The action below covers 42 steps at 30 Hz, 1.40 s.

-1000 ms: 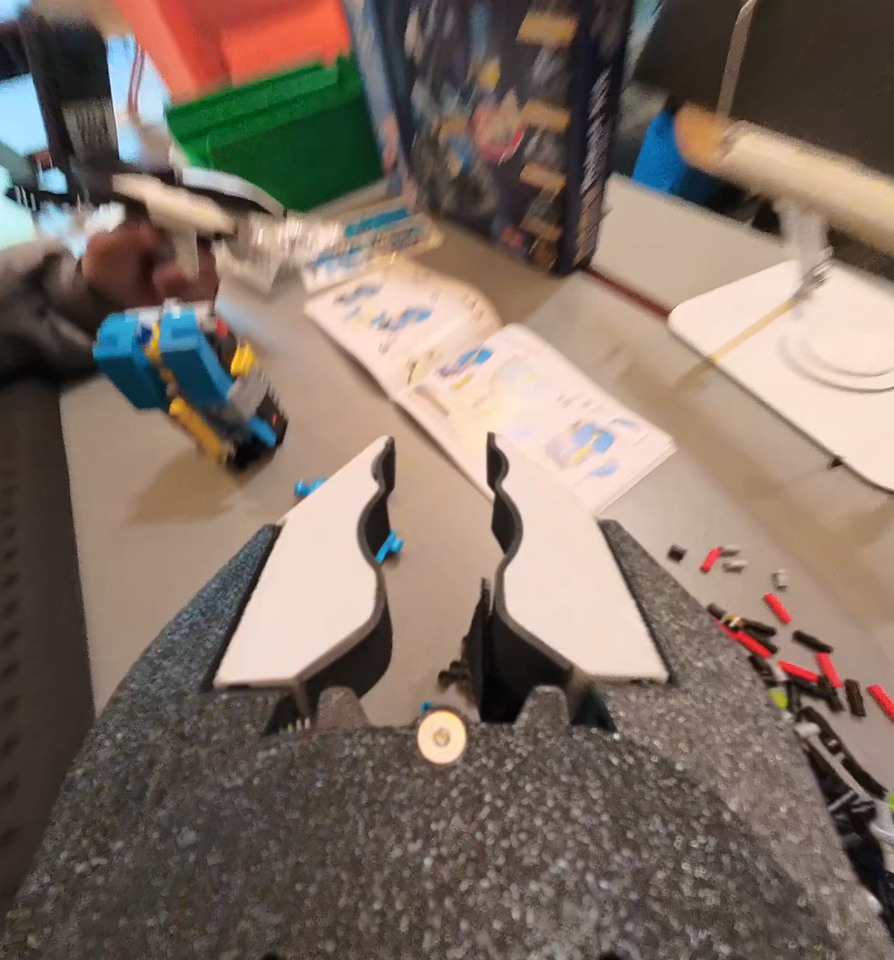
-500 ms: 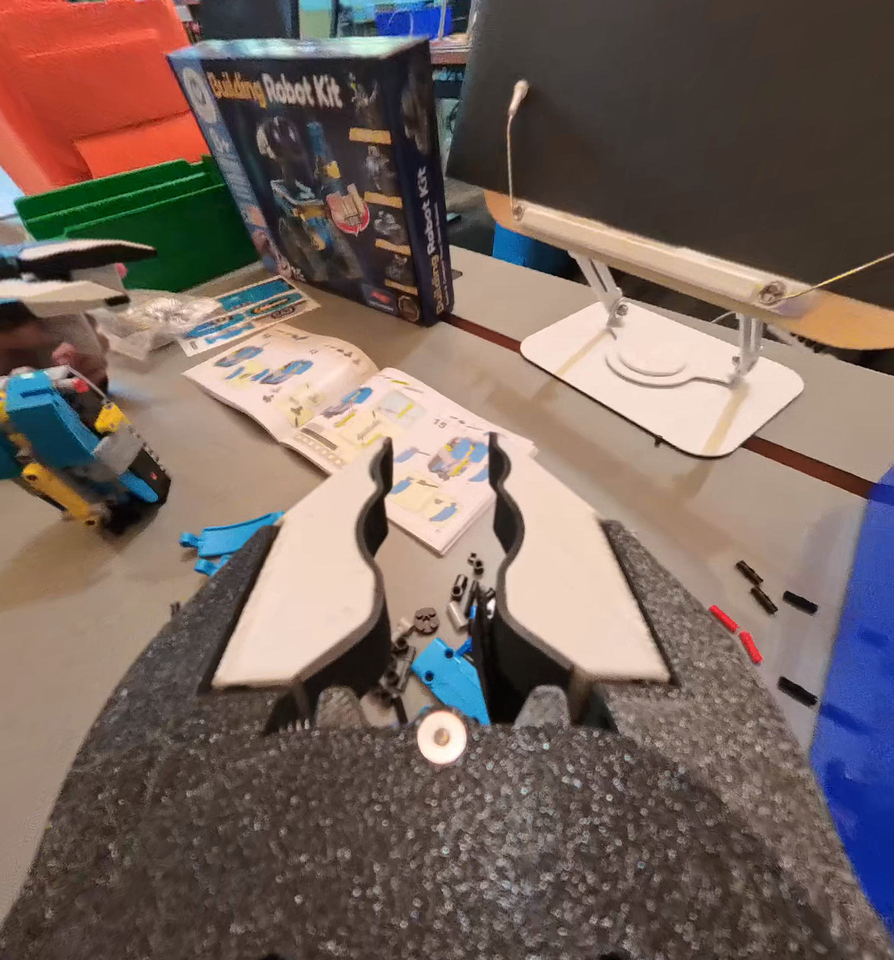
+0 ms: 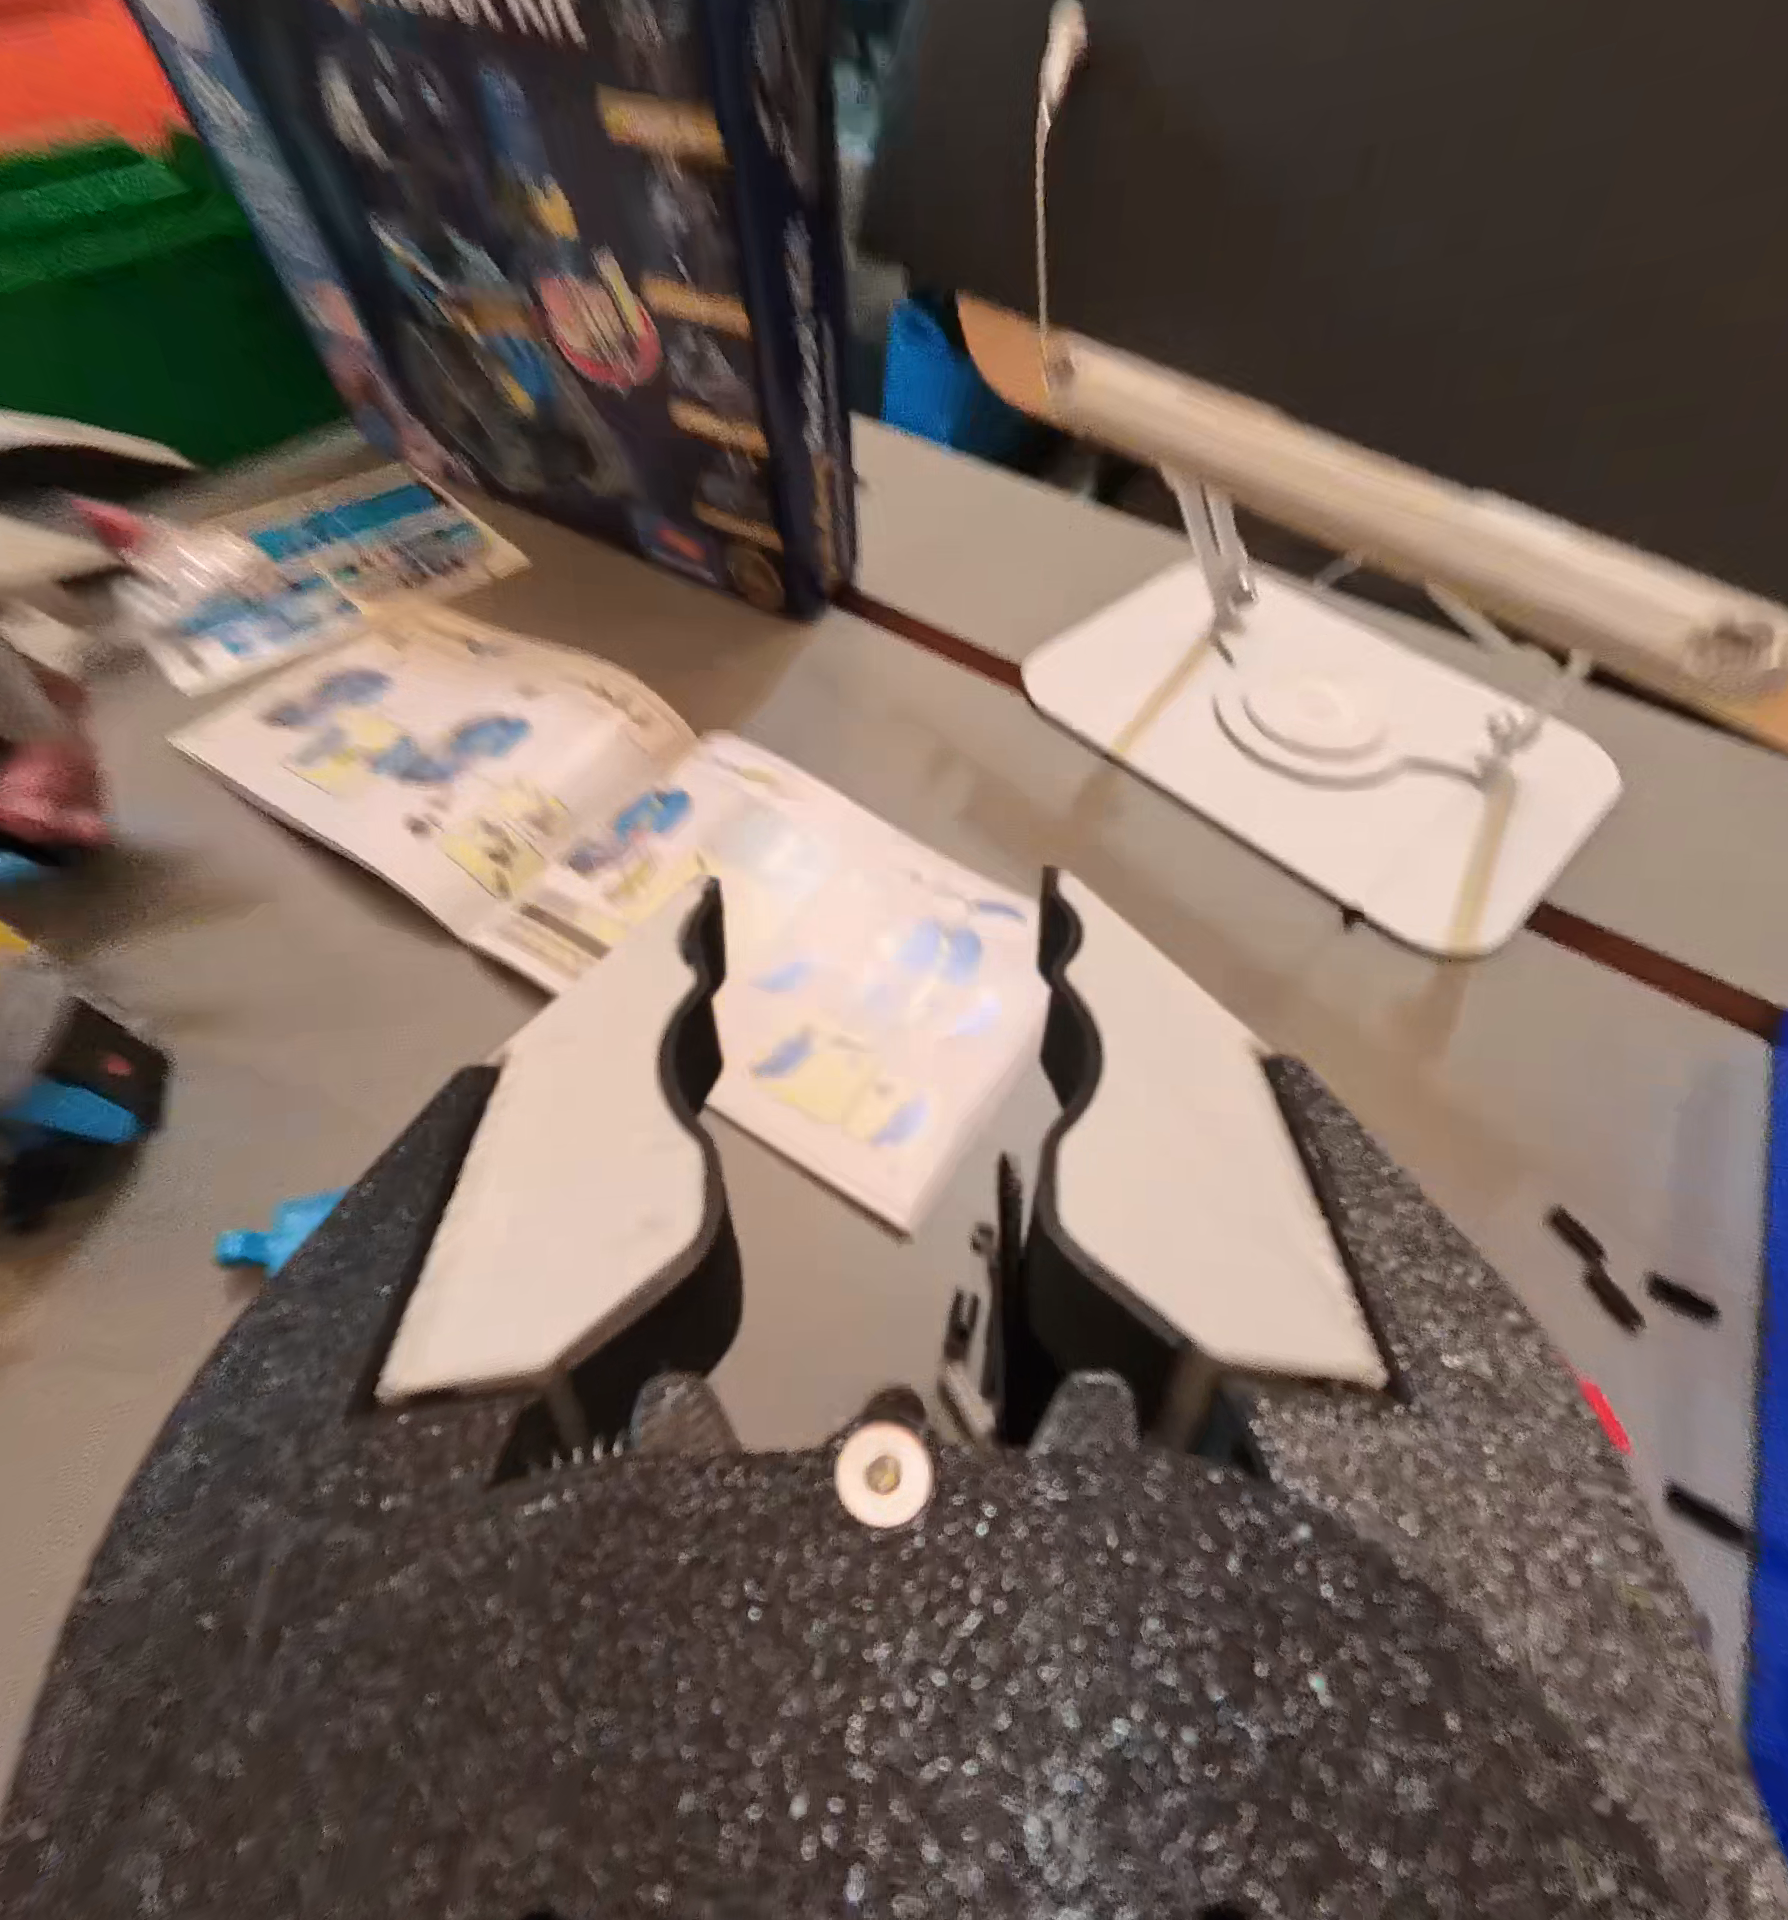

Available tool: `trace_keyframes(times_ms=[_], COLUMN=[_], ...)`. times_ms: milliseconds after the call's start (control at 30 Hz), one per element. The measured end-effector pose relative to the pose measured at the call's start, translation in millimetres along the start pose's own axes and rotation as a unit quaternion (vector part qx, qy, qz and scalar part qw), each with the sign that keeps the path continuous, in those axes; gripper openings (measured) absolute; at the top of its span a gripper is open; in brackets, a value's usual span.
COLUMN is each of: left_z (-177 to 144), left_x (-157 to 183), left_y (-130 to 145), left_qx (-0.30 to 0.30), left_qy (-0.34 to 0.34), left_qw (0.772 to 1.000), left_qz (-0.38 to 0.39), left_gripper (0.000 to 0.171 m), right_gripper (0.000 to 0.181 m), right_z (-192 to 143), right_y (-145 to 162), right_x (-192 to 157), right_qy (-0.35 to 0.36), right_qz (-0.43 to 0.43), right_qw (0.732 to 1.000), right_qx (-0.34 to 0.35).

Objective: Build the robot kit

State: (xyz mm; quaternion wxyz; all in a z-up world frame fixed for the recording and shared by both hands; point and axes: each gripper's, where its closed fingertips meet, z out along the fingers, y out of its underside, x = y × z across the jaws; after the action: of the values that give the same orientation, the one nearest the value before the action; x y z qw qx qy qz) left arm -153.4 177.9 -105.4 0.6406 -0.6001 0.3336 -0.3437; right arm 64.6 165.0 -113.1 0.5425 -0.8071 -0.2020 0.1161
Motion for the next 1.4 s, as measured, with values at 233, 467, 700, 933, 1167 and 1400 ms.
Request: trace_keyframes(times_ms=[233, 467, 700, 933, 1167, 1400], left_z=[-6.1, -1.0, 0.0, 5.6, 11.7, 23.3], left_x=[3.1, 6.4, -6.6, 6.6, 14.4, 19.9], left_y=[8.6, 14.6, 18.5, 19.4, 19.4, 19.0], left_qx=[-0.027, -0.043, -0.051, -0.057, -0.057, -0.054], left_qy=[0.050, 0.076, 0.062, 0.081, 0.093, 0.104], left_qw=[0.997, 0.994, 0.990, 0.990, 0.990, 0.989], left_qz=[-0.048, -0.068, -0.119, -0.098, -0.094, -0.093], left_gripper=[0.042, 0.042, 0.042, 0.041, 0.039, 0.037], right_gripper=[0.044, 0.043, 0.033, 0.030, 0.030, 0.030], right_z=[-0.2, 8.4, 15.5, 18.5, 28.3, 25.7], right_y=[23.2, 65.7, 62.2, 55.5, 56.4, 66.3], right_x=[33.4, 47.5, 45.1, 37.3, 27.1, 23.3], right_qy=[0.055, 0.072, 0.082, 0.061, 0.047, 0.058], right_qz=[0.049, 0.038, -0.016, 0.005, -0.011, -0.014], right_qw=[0.995, 0.987, 0.989, 0.993, 0.994, 0.990], right_qx=[-0.063, -0.136, -0.125, -0.098, -0.094, -0.130])
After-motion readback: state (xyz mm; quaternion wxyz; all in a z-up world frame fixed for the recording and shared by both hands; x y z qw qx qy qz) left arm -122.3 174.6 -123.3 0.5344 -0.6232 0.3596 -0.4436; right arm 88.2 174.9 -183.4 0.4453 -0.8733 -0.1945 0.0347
